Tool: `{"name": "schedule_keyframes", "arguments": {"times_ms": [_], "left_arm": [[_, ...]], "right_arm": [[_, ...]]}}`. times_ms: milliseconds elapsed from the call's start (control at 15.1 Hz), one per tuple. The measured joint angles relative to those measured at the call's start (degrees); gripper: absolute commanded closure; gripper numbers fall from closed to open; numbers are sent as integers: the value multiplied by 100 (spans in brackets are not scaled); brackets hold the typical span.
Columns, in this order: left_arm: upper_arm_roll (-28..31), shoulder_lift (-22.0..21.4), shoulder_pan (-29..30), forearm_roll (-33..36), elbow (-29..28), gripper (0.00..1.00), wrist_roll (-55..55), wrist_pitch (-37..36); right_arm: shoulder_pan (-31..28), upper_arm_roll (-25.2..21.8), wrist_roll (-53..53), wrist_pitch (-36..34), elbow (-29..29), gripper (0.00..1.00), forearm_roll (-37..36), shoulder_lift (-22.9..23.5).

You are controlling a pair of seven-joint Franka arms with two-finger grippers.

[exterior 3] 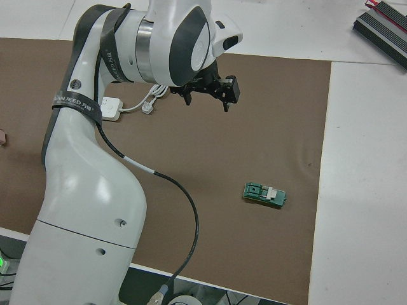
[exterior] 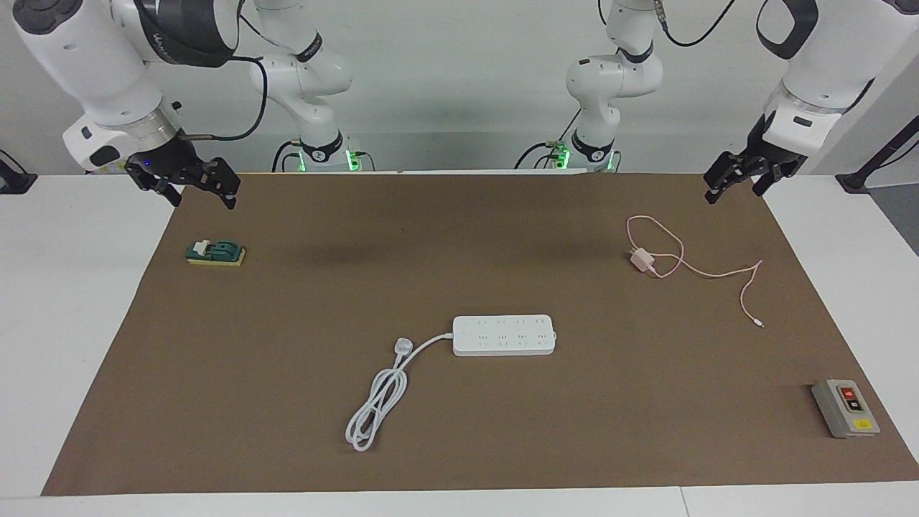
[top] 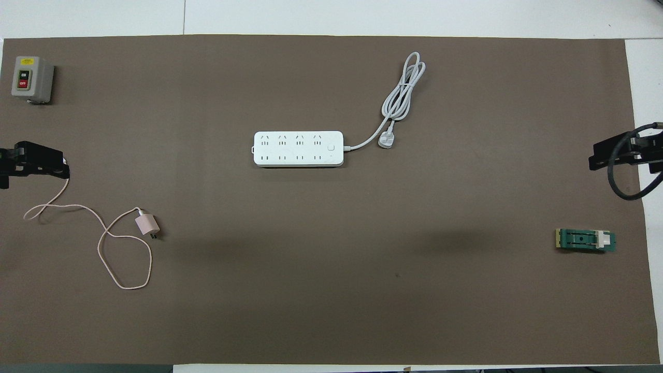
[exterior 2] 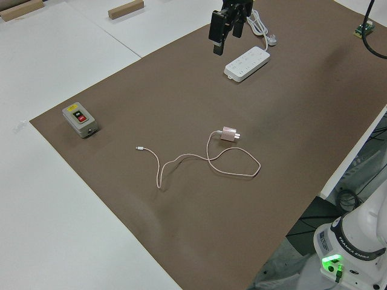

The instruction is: Unplug charger and place it aside

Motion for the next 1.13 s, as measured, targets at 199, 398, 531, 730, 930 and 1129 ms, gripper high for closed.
{"name": "schedule_keyframes", "arguments": {"times_ms": [199, 398, 531, 730, 930, 1129], "left_arm": [[-20, -41, -49, 0, -32, 0, 3, 5], [-62, -42, -56, -87, -32, 0, 296, 6], [-67, -42, -58, -169, -32, 0, 421, 7], [-74, -42, -70, -189, -33, 0, 479, 11], [-74, -42, -84, -190, -34, 0, 484, 11], [-74, -43, -96, -190, -35, 0, 485, 11]], "right_arm": [[0, 0, 0, 0, 0, 0, 0, 0], [0, 0, 0, 0, 0, 0, 0, 0], [0, 1, 0, 0, 0, 0, 0, 0], [0, 2, 0, 0, 0, 0, 0, 0], [0, 2, -1, 0, 1, 0, 0, 0], [1, 4, -1, 0, 1, 0, 0, 0]]}}
